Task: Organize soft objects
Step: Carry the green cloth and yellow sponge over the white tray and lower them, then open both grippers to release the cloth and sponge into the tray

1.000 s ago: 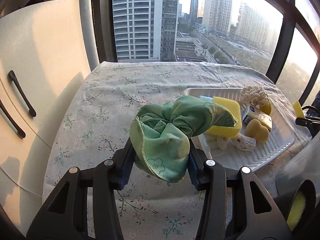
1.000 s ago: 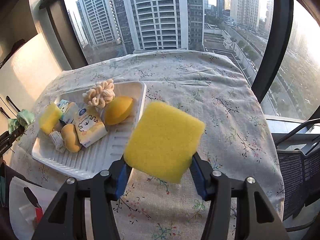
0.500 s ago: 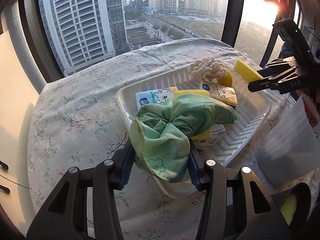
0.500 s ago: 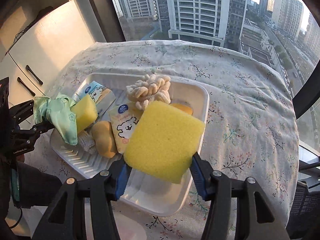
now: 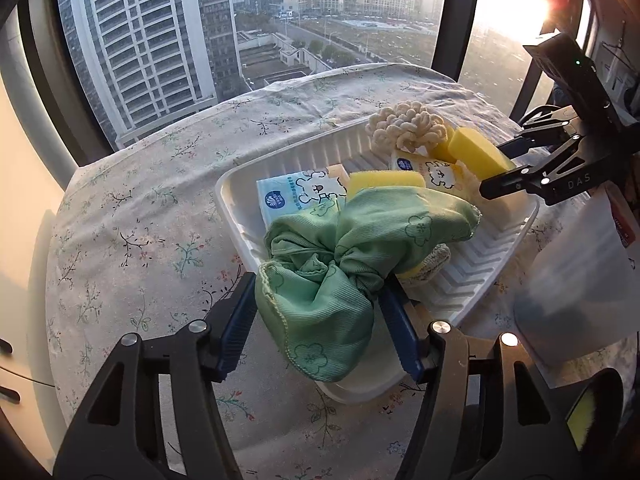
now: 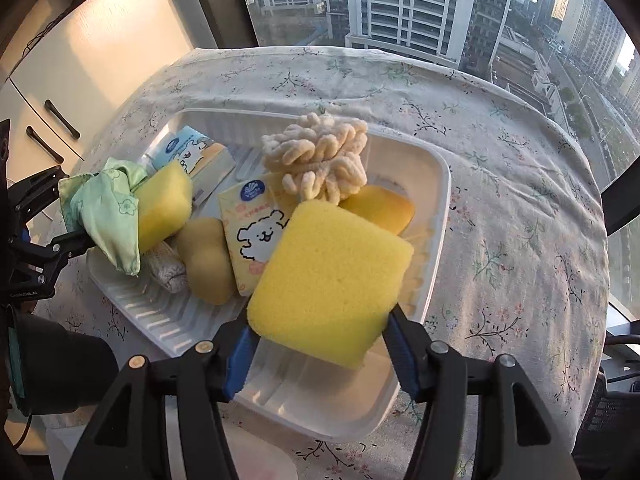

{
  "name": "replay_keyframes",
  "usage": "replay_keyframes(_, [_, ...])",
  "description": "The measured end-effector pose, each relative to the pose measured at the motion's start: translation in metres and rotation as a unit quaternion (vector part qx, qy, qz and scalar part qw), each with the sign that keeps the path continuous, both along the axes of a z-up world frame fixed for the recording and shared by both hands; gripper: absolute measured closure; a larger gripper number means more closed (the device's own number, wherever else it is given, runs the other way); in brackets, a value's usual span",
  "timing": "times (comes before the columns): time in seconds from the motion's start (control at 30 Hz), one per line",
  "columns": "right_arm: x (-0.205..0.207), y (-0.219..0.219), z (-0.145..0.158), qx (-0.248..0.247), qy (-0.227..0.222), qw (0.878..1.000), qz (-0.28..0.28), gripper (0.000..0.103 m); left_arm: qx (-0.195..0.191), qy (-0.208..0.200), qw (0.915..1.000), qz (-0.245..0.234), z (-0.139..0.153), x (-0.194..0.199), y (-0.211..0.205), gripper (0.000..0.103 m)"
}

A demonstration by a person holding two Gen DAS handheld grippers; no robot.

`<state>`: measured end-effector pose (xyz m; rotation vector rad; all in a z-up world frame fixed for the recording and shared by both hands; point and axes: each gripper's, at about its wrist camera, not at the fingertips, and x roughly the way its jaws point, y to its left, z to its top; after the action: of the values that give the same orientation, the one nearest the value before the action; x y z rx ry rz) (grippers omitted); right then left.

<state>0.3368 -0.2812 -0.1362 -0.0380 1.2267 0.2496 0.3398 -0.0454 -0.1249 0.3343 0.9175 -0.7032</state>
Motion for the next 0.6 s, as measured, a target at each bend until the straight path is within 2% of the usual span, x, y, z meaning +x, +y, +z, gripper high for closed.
replay_keyframes(0.23, [-0.004,0.004,0.003,-0.008,0.013,1.0,-0.002,0.032,-0.025,0.003,0.9997,0.006,0.012,0.0,0.004,0.04])
replay_keyframes(0.47, [-0.011,-0.001,0.022,0.005,-0.008,1.0,-0.011,0.031,-0.051,0.001,0.9986,0.013,0.024,-0.002,0.01,0.04])
replay_keyframes(0.6, [-0.016,-0.012,0.033,0.009,-0.03,0.999,-0.036,0.031,-0.067,-0.006,0.9973,0.029,0.031,-0.005,0.02,0.04])
